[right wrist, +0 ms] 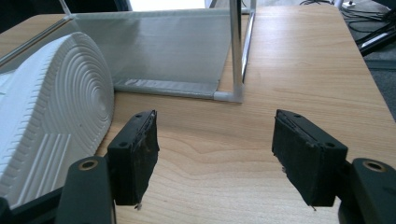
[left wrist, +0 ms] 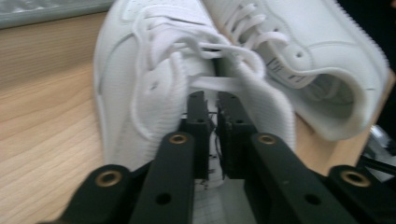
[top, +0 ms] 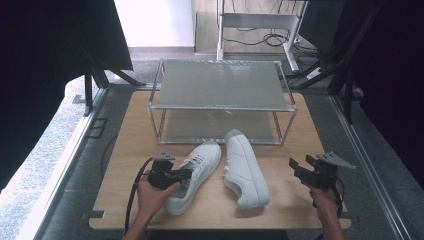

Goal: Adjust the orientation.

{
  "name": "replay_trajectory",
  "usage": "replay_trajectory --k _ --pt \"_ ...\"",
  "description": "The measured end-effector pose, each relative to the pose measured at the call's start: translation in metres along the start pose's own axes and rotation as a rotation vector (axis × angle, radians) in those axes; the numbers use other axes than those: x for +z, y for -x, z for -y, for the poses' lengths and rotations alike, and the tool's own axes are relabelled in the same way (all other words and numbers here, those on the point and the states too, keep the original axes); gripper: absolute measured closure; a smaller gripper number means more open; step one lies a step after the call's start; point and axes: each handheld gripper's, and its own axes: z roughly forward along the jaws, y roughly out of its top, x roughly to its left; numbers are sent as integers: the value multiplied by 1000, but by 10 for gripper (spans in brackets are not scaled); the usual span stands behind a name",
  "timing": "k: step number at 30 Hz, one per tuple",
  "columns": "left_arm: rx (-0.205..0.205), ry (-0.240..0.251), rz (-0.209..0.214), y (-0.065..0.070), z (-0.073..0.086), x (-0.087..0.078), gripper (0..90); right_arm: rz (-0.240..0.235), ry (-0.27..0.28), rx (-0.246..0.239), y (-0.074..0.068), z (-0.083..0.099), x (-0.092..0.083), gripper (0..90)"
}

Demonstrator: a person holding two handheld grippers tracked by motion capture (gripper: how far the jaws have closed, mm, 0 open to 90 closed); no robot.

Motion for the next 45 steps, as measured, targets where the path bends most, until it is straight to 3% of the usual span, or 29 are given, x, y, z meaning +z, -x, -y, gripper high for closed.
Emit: replay_trajectory --k 3,6,8,10,12,13,15,19,22,25,27,32,33,40,45 --pt "-4 41 27 -1 -1 -5 754 -15 0 -13 -4 -1 0 327" --pt "16 108 84 -4 -2 -14 680 -28 13 -3 -7 -4 -3 327" --pt "20 173 149 -6 -3 -20 603 -47 15 -13 -11 -6 -4 326" --pt "24 210 135 -7 -5 -28 504 -54 15 -30 -16 -8 -6 315" --pt "42 213 74 -7 -6 -35 447 -56 14 -43 -22 -9 -6 305" --pt "39 211 64 -10 -7 -38 436 -67 13 -48 -25 -10 -6 304" --pt "15 221 59 -15 -6 -44 449 -92 6 -63 -32 -11 -5 305" --pt "-14 218 -6 -24 -4 -52 449 -142 -6 -94 -47 -12 -3 322" --pt "-34 229 -32 -29 -3 -58 428 -189 -14 -133 -67 -13 -2 364" --pt "-60 309 -88 -30 -1 -65 425 -226 -16 -155 -78 -14 -3 414" --pt "-66 328 -97 -30 -1 -68 413 -261 -17 -182 -89 -14 -4 475" --pt "-76 316 -108 -35 0 -68 410 -330 -41 -246 -115 -7 -1 650" --pt "-79 312 -107 -35 0 -67 410 -353 -54 -263 -124 -3 1 719" --pt "-75 322 -106 -33 1 -66 417 -438 -121 -336 -153 10 8 836" --pt "-82 297 -86 -35 1 -65 436 -446 -184 -396 -167 23 18 841"
